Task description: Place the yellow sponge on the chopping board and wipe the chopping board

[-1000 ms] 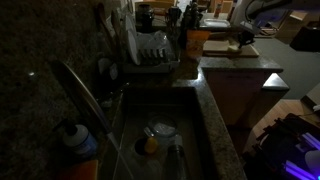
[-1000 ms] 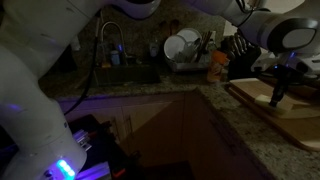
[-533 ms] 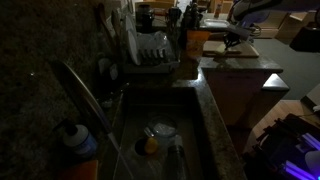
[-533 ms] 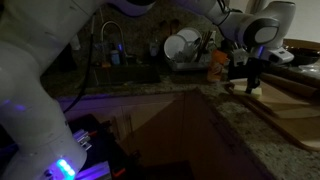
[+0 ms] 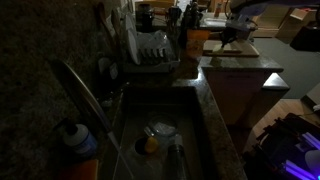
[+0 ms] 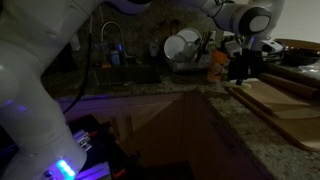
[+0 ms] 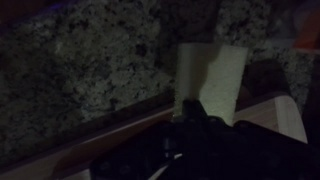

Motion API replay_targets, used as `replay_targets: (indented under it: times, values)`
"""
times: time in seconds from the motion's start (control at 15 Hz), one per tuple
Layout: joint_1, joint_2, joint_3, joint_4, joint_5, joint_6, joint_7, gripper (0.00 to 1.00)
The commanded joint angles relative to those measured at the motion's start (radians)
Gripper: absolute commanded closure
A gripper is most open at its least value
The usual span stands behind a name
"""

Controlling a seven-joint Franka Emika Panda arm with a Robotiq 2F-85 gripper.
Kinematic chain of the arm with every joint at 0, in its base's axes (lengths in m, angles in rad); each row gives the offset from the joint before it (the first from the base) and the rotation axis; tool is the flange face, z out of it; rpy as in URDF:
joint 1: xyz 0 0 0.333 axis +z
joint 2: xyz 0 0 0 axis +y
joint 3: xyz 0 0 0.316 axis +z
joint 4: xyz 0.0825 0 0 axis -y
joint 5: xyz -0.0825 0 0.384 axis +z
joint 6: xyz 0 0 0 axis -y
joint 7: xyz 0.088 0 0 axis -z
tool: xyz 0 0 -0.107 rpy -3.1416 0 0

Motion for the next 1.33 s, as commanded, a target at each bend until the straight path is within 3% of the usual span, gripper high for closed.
replay_targets:
  times: [0.0,0.27,0.53,0.67,1.0,1.27]
  values:
    - [-0.058,-0.011,-0.022,0.02,0.024,0.049,-0.014,1.0]
    - [-0.14,0.026,-0.034,0.073,0.087,0.061,0.039,1.0]
    - [-0.146,0.058,-0.053,0.04,0.116,0.317,0.133,1.0]
    - [-0.132,0.086,-0.067,0.04,0.097,0.369,0.196,1.0]
    - [-0.085,0.109,-0.121,0.018,0.043,0.356,0.353,1.0]
    - [-0.092,0.052,-0.046,-0.043,0.09,0.339,0.26,1.0]
